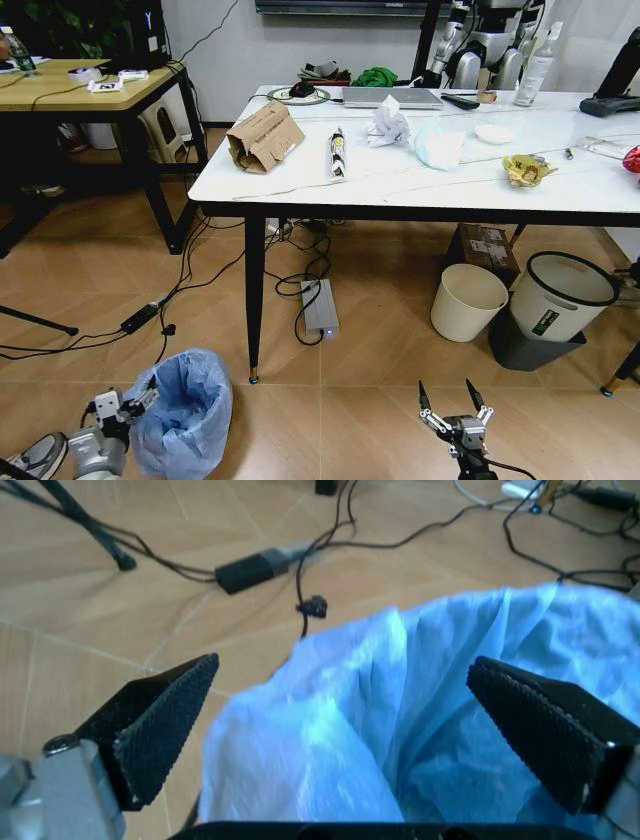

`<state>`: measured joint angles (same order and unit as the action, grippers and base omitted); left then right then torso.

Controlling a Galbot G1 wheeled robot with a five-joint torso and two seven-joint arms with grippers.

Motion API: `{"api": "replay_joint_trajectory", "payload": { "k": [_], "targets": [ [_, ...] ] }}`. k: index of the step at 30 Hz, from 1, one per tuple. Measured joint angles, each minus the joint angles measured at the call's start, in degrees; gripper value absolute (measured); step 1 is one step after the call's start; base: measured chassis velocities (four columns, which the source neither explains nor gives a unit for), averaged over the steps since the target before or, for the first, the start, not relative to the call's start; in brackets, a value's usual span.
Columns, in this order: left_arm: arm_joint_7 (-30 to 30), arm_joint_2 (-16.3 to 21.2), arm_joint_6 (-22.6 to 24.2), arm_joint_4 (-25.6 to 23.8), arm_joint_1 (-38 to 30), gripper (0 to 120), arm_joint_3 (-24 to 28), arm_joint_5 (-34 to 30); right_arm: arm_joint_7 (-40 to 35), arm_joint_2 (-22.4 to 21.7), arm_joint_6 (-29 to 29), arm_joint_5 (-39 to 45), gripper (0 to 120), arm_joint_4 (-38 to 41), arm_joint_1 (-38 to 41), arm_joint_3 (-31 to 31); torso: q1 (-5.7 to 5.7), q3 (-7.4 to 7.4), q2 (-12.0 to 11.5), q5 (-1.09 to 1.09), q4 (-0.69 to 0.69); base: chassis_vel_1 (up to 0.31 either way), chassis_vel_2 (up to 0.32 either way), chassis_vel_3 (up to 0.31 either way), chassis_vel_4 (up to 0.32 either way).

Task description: Pick up the trash bin and place the trash from the table into it.

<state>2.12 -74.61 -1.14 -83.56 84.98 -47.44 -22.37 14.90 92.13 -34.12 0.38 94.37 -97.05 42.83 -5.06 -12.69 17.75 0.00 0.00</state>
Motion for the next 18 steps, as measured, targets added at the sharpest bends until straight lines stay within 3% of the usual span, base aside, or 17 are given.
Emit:
{"api": "replay_joint_trajectory", "payload": {
  "k": [18],
  "targets": [
    [-0.45, 0.38, 5.82, 1.49, -0.32, 86, 0.80, -0.91, 0.00, 0.00, -0.04, -0.68, 100, 0.04, -0.10, 0.30, -0.02, -0.04, 0.06, 0.01, 0.00, 0.000, 0.000, 0.000, 0.000]
  ]
}}
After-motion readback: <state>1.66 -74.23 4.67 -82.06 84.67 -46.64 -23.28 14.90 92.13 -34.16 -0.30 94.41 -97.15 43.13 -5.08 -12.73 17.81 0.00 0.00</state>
